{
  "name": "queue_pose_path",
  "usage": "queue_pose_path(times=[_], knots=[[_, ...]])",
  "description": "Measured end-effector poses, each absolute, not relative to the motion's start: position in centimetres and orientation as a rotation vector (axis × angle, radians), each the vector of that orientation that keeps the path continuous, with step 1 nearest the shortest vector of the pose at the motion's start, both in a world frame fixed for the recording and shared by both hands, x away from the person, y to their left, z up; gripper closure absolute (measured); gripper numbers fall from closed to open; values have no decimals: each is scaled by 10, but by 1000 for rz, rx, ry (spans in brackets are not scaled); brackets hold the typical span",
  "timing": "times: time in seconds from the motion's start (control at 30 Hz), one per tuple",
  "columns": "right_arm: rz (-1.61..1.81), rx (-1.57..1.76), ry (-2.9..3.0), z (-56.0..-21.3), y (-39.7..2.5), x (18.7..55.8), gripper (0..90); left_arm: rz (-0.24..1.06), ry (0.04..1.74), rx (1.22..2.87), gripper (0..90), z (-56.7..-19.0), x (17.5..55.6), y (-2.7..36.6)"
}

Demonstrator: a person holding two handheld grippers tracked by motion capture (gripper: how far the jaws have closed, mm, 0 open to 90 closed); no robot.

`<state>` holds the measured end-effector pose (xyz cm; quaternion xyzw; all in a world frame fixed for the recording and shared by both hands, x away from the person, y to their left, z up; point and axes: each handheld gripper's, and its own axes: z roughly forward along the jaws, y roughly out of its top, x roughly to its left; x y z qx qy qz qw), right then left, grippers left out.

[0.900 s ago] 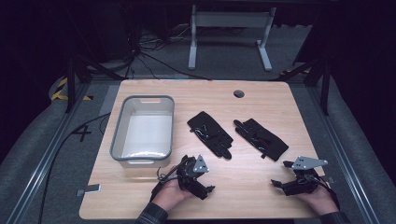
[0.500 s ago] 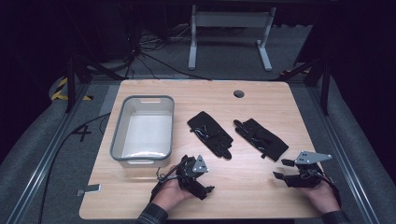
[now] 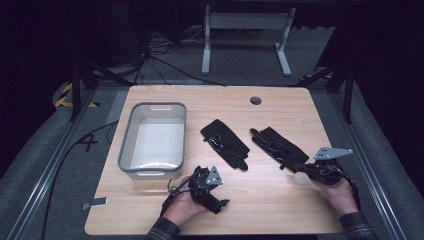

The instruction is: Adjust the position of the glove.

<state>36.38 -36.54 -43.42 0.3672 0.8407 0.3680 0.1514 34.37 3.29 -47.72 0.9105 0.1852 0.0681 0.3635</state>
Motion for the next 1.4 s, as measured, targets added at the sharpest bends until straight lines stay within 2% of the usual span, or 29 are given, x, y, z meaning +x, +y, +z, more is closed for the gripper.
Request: queue_pose_path(times=[0.27,0.63,1.4], knots=[[1032,1066,2413,-436,-365,384,900,175,474,2344,1,-477,344,33],[957,1098,2459,-448,-366,393,900,171,472,2345,0,-477,344,33],[949,1024,2563,-448,-355,369,900,173,468,2342,0,-477,344,34]])
